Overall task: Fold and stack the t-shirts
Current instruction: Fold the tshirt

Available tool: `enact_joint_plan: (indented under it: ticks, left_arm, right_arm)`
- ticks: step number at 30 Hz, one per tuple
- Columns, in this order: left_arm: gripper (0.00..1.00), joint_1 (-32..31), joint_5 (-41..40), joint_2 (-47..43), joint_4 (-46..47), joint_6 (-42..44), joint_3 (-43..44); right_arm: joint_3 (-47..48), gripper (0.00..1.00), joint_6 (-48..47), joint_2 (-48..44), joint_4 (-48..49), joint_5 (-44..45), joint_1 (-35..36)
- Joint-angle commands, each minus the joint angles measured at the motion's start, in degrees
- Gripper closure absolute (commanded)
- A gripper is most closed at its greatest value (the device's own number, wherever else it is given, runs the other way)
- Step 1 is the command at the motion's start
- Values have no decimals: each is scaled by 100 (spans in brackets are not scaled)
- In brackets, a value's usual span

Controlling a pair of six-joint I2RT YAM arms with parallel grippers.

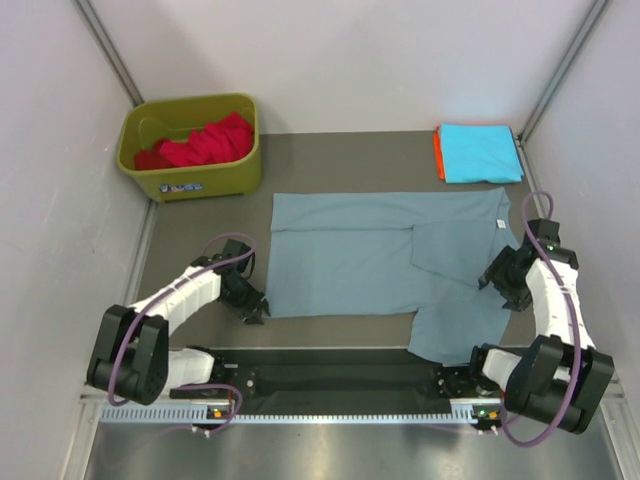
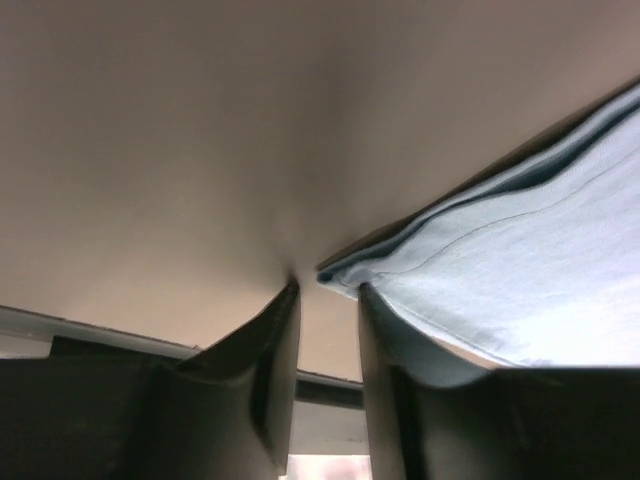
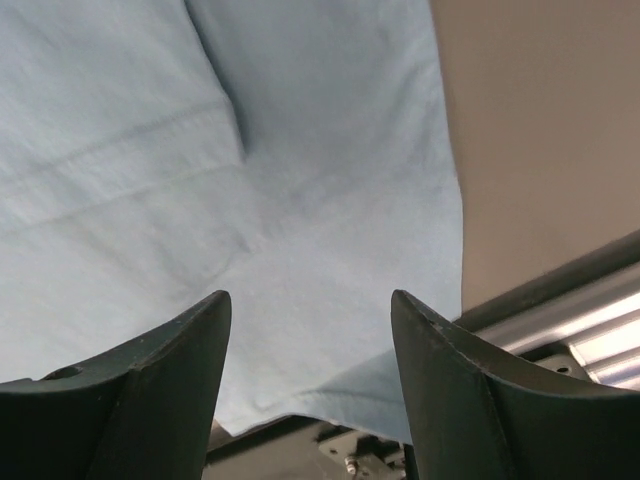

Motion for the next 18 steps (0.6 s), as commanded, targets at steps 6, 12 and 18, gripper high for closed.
enact_joint_plan:
  ticks: [6,12,18]
  left_arm:
    - [90,23,-571,-147,833,39,-161]
    - [100,23,-562,20,956,224,23]
    - [100,32,-510,-77,965,153,-3]
  right_arm:
    - [-19,43,311,377,-571,207,85]
    - [-248,61,945,562,-563,638,33]
    - [-300,61,1340,817,-186,929,6]
